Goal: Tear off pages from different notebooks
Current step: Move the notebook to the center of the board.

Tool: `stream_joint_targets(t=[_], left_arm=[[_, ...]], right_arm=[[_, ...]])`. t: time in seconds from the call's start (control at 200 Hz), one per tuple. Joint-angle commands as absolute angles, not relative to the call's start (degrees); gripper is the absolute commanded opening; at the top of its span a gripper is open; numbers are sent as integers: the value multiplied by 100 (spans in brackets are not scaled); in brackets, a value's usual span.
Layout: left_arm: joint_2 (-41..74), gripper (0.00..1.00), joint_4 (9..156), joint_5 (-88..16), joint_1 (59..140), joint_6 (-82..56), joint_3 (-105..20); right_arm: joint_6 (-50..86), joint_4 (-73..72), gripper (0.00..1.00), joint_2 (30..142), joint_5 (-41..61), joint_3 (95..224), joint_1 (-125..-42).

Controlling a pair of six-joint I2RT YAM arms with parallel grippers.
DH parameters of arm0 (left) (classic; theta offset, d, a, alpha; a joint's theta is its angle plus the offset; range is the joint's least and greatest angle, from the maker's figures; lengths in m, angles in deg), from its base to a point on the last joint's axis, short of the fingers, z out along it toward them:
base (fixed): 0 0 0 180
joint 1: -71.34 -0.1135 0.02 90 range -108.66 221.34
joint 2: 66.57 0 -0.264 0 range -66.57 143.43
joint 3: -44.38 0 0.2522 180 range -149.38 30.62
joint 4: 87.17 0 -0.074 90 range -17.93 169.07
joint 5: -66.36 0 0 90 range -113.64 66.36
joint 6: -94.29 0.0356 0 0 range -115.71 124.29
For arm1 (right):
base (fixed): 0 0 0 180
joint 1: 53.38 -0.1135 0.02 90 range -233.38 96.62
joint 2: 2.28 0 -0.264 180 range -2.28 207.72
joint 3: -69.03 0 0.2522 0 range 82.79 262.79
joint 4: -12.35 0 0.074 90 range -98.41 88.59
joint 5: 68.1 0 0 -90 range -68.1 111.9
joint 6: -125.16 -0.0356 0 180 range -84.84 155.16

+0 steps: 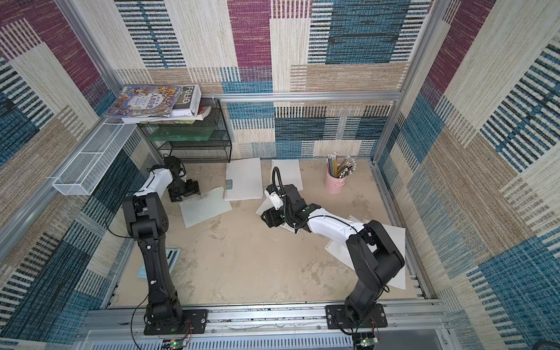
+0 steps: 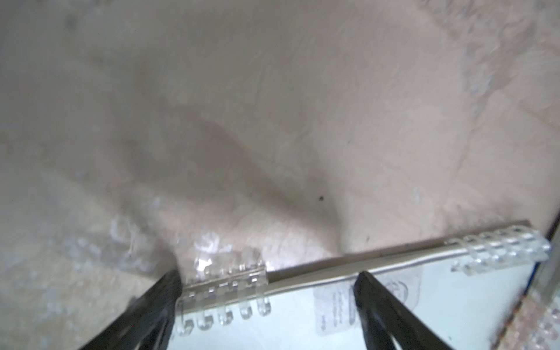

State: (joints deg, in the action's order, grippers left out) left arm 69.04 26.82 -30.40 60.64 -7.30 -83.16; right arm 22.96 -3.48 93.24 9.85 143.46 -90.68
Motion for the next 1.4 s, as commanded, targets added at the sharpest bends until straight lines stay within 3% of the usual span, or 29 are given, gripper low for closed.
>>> stream_joint_targets(t=[0.0, 0.175, 0.341, 0.596, 0.766, 0.866, 1.022, 1.392], left_arm=[[6503, 91, 1941, -3378, 6122, -1374, -7249], [4938, 91, 2224, -3532, 6443, -1927, -5504], [4090, 95, 2221, -3014, 6580, -2089, -5262], [5428, 93, 2629, -3823, 6734, -2003, -6316], [5499, 93, 2852, -4007, 6890, -2092, -6016], [5164, 86, 2942, -4078, 7089, -2017, -5382], [4474, 65, 2952, -4113, 7354, -2171, -4224], [2975, 61, 3371, -4327, 7771, -2791, -2458]], right_arm=[[2296, -229, 77, 9281, 826, 14344, -9071], [2074, -108, 78, 9287, 527, 14261, -8997], [1648, -22, 77, 9482, 391, 14367, -8981], [1107, 59, 77, 10177, 370, 14807, -9220], [866, -75, 77, 10735, 500, 15273, -9450], [729, 38, 77, 10970, 406, 15356, -9484], [704, 82, 78, 11337, 306, 15587, -9607], [715, 82, 78, 11662, -52, 15767, -9649]])
